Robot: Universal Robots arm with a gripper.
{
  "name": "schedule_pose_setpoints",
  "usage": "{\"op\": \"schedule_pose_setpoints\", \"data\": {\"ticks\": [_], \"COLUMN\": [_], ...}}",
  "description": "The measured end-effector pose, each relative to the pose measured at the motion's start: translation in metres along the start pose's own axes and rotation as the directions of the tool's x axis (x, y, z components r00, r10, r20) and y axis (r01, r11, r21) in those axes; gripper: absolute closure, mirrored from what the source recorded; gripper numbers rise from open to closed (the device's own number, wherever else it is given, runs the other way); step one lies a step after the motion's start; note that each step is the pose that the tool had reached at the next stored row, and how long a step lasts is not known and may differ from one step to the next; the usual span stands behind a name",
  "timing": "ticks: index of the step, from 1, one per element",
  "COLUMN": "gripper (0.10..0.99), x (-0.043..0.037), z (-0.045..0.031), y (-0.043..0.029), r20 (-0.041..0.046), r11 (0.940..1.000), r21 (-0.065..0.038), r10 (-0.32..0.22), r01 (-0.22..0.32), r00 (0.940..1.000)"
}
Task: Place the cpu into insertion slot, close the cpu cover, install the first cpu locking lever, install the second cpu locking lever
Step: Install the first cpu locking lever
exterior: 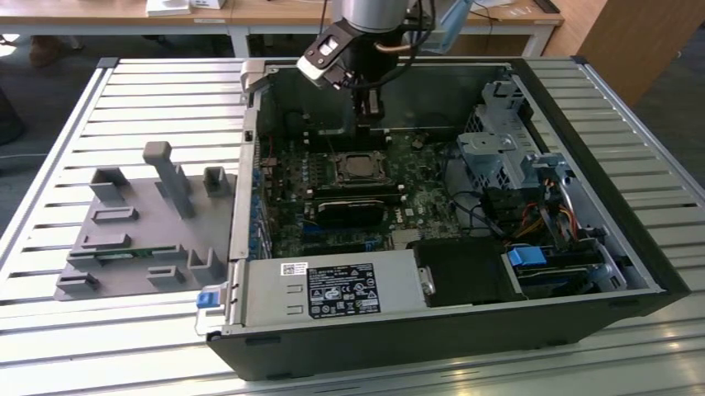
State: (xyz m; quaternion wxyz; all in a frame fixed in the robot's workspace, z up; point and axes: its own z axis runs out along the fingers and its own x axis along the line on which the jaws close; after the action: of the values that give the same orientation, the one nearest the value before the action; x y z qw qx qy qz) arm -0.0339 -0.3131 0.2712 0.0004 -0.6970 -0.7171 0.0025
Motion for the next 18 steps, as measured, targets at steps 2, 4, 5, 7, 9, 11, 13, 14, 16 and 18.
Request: {"op": "schedule_pose_setpoints", "data": {"ticks": [2,4,5,7,9,11,13,14,16,18], "gripper": [0.980,0.980,0.980,0.980,0.980,0.980,0.980,0.980,0.980,0.980], "x": [0.0000,0.0000,0.0000,0.0000,0.0000,0.0000,0.0000,0.0000,0.0000,0.0000], "z": [-0.0020,-0.0024,-0.0024,-0.0024,-0.0024,-0.0022,-0.0020,-0.0020,-0.0018,-0.0017], "y": [0.0000,0.0000,0.0000,0.0000,0.0000,0.0000,0.0000,0.0000,0.0000,0.0000], "r20": [0.0000,-0.0002,-0.0001,0.0001,0.0005,0.0006,0.0007,0.0008,0.0010,0.0011], "r11": [1.0000,1.0000,1.0000,0.9991,0.9969,0.9934,0.9886,0.9855,0.9787,0.9707], "r21": [0.000,0.000,0.000,0.000,0.000,0.000,0.000,0.000,0.000,-0.001], "r10": [0.000,-0.002,-0.007,-0.043,-0.079,-0.115,-0.150,-0.170,-0.205,-0.240], "r01": [0.000,0.002,0.007,0.043,0.079,0.115,0.150,0.170,0.205,0.240], "r00": [1.0000,1.0000,1.0000,0.9991,0.9969,0.9934,0.9886,0.9855,0.9787,0.9707]}}
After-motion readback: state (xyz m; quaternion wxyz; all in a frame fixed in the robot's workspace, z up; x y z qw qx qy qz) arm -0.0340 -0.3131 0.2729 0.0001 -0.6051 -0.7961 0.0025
